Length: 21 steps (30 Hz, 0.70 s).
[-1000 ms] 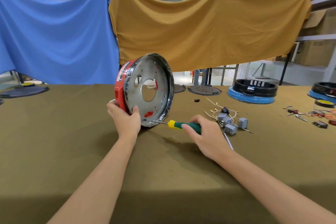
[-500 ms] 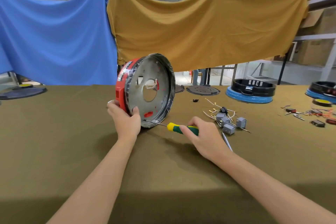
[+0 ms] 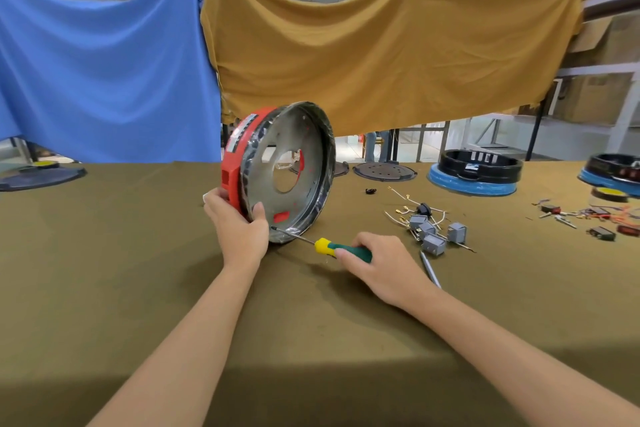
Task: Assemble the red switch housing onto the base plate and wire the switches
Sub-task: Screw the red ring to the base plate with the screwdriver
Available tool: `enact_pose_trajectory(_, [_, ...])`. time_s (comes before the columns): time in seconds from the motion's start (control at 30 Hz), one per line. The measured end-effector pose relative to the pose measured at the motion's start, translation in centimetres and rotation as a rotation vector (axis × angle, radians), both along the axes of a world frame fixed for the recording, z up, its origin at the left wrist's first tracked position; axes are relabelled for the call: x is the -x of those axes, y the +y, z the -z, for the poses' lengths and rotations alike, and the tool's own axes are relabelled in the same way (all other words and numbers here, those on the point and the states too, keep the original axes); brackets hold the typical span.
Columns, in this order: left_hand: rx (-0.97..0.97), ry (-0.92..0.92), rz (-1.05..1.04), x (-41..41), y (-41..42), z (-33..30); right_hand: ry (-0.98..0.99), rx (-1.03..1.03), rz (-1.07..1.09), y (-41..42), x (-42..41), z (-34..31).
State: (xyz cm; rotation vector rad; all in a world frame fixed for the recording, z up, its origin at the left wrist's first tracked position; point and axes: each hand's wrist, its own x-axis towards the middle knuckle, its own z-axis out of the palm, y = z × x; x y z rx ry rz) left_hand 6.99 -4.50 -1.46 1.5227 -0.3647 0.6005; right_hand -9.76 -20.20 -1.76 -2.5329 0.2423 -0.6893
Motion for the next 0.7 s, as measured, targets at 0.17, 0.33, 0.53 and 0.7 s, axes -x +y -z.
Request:
enact_pose_trajectory(0.17, [-0.059, -0.112, -0.011, 0.3, -0.1, 0.1, 0.061, -0.231, 0.006, -0.3, 0.0, -0.5])
enact_pose_trajectory(0.33, [0.06, 0.067, -0.032, 0.0, -0.1, 0.0, 0.023, 0.013, -0.024, 0.3, -0.1, 0.0])
enact_pose_trajectory(0.53, [-0.025, -0.012, -0.024, 0.3, -0.2, 0.0, -0.001, -0.204, -0.039, -0.1, -0.1, -0.3])
enact_pose_trajectory(0.7, [-0.1, -0.171, -0.049, 1.1, -0.4, -0.1, 0.096, -0.509, -0.076, -0.7, 0.0, -0.7])
